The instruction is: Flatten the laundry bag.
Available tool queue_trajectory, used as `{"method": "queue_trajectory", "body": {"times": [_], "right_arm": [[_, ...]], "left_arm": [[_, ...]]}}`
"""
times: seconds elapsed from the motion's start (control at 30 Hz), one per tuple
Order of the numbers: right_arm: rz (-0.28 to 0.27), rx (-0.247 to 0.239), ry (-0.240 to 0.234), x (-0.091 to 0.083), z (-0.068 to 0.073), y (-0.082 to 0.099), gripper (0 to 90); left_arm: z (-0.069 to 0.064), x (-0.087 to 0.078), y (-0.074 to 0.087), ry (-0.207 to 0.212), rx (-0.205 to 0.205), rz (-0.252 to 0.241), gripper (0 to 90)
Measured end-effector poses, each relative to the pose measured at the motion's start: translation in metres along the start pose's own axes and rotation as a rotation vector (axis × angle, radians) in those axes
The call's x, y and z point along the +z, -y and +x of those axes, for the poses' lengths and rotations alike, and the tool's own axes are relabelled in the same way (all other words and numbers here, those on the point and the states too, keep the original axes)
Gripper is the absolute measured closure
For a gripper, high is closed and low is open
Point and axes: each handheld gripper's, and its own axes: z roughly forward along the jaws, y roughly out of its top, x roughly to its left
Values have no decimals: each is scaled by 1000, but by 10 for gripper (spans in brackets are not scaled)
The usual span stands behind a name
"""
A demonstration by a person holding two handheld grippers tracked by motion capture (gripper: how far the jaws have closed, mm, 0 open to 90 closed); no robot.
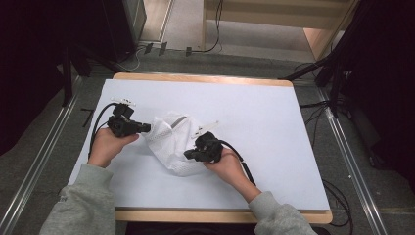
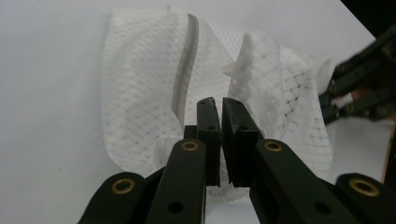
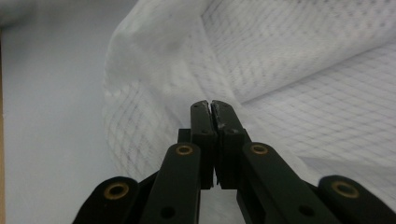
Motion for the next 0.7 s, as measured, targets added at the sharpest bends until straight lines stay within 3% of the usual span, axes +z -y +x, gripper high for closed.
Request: {"method": "queue_trajectory", "body": {"times": [0.23,0.4,0.7], "right_arm": [[-41,26,65,-24,-19,5,865],[-60,51,139,-37,-41,10,802],[-80,111,223,-39,-78,15,676]], "left_arm": [[-11,-7,29,-14,7,26,842],[-9,-15,46,-32,-30,13,831],[-8,-18,60,-43,-44,14,806]]}}
